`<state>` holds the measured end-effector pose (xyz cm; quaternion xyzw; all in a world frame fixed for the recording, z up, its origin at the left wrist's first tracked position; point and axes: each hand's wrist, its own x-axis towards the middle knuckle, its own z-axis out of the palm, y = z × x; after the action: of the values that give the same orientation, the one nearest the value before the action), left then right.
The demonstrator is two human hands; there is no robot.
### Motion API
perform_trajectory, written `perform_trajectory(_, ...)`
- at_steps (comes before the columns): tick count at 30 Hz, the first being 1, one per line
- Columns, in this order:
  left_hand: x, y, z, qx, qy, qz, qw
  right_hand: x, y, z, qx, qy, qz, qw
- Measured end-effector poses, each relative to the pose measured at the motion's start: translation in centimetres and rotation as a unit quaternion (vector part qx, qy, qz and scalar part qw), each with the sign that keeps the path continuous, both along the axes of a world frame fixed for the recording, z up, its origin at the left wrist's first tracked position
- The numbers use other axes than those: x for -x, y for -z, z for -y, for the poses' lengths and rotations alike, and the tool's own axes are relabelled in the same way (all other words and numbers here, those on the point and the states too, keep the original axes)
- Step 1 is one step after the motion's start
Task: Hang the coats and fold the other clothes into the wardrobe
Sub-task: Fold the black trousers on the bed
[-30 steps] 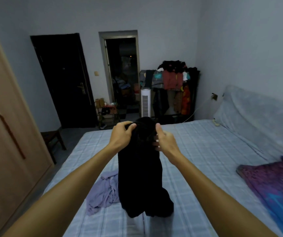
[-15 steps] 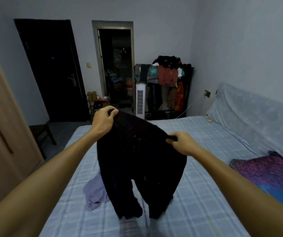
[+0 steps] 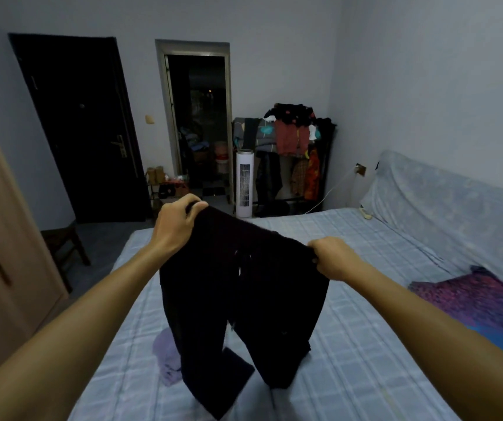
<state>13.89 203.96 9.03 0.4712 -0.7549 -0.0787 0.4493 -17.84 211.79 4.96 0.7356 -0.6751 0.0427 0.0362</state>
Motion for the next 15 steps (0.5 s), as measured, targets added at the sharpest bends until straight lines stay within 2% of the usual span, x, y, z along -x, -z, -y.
perform_trajectory(2,-0.9,0.0,-0.1,-0.024,0.041,0.056,0.997,1.2,-0.6,0.6,0.041,0.034,0.040,0.998)
perform_trajectory(5,-0.9,0.1,-0.4,-0.078,0.083,0.197,0.974,2.3,-1.7,1.5,0.087,0.053,0.102,0.990)
perform_trajectory(7,-0.2,0.3,0.0,-0.116,0.095,0.241,0.959,2.8,-2.0,2.3,0.097,0.061,0.118,0.986)
perform_trajectory(9,0.4,0.9,0.8,-0.136,0.094,0.225,0.960,3.6,-2.0,3.0,0.102,0.070,0.140,0.982)
perform_trajectory(13,1.4,1.2,2.3,-0.121,0.101,0.130,0.979,6.1,-1.9,4.6,0.128,0.066,0.174,0.974)
perform_trajectory(15,2.3,0.6,3.3,-0.120,0.103,0.120,0.980,7.6,-2.3,5.8,0.144,0.057,0.181,0.971)
